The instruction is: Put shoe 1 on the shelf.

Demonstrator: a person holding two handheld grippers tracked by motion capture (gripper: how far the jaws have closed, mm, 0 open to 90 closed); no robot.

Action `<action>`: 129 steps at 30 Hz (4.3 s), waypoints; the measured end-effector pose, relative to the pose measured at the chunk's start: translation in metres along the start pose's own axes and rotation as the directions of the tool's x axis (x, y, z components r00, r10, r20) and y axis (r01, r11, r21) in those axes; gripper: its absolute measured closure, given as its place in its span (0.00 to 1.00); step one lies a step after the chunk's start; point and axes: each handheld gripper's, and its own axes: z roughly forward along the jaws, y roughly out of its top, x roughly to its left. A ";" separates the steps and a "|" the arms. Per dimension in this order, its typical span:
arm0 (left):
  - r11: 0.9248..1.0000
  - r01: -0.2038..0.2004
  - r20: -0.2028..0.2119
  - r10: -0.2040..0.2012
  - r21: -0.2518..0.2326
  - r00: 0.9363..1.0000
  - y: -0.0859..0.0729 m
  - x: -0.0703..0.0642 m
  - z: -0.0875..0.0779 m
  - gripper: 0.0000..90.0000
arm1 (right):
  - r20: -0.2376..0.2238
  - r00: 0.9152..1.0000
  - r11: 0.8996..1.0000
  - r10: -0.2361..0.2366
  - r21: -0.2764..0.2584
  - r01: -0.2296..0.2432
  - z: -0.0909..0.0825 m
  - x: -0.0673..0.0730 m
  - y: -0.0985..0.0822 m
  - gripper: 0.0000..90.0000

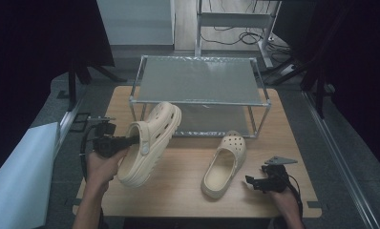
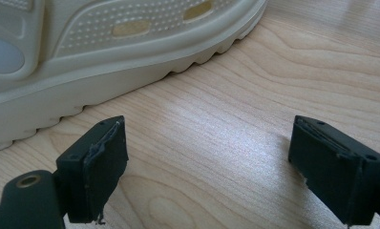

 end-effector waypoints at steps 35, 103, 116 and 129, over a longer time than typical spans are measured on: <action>0.976 0.169 0.020 -0.168 -0.137 0.986 0.099 -0.013 0.038 0.86 | -0.004 1.000 1.000 0.014 -0.013 -0.014 0.000 -0.003 0.000 0.14; 0.936 0.262 -0.092 -0.289 -0.236 0.953 0.202 0.010 0.149 0.51 | -0.021 0.999 0.999 0.032 -0.030 -0.032 0.001 -0.007 -0.001 0.14; 0.954 0.204 0.016 -0.205 -0.219 0.979 0.193 -0.006 0.130 0.44 | -0.012 1.000 0.999 0.023 -0.030 -0.023 0.001 -0.006 0.000 0.14; 0.972 0.139 0.100 -0.121 -0.192 0.988 0.155 -0.012 0.098 0.38 | -0.009 1.000 0.999 0.022 -0.025 -0.022 0.001 -0.006 0.000 0.14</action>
